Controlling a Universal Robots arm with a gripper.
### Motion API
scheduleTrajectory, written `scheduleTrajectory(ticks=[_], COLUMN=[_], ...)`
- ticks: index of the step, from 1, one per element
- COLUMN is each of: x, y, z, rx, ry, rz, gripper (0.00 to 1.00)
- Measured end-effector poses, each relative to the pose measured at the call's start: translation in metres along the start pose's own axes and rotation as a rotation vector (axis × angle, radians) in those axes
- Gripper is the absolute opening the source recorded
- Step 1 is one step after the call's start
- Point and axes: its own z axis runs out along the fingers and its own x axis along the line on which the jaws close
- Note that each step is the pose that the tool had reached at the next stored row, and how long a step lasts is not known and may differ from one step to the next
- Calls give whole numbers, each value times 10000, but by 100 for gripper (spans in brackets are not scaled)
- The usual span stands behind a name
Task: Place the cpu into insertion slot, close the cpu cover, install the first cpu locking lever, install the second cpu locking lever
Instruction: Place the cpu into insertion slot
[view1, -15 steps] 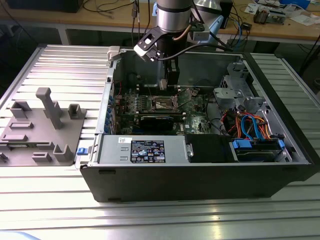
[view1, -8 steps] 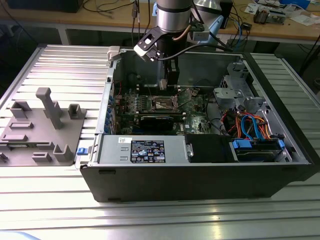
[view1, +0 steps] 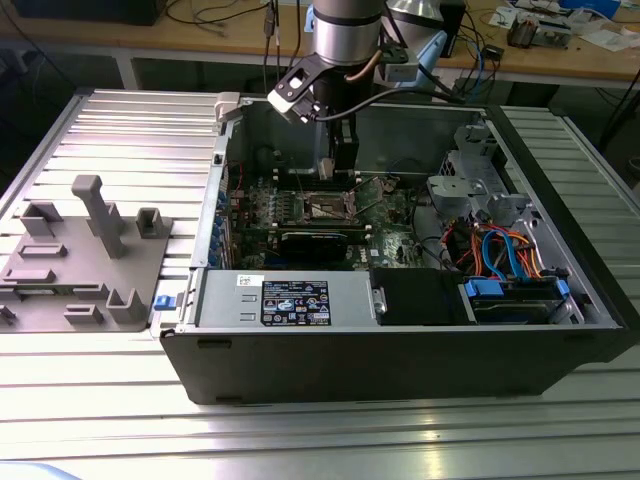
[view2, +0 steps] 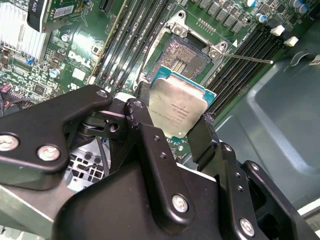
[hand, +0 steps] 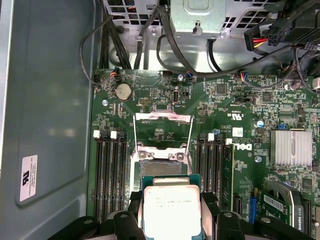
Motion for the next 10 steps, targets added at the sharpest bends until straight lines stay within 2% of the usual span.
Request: scheduleTrajectory(ticks=[10], x=[26], y=[-2], z=[30], rx=[1], ry=[-2], rz=[0], gripper=[55])
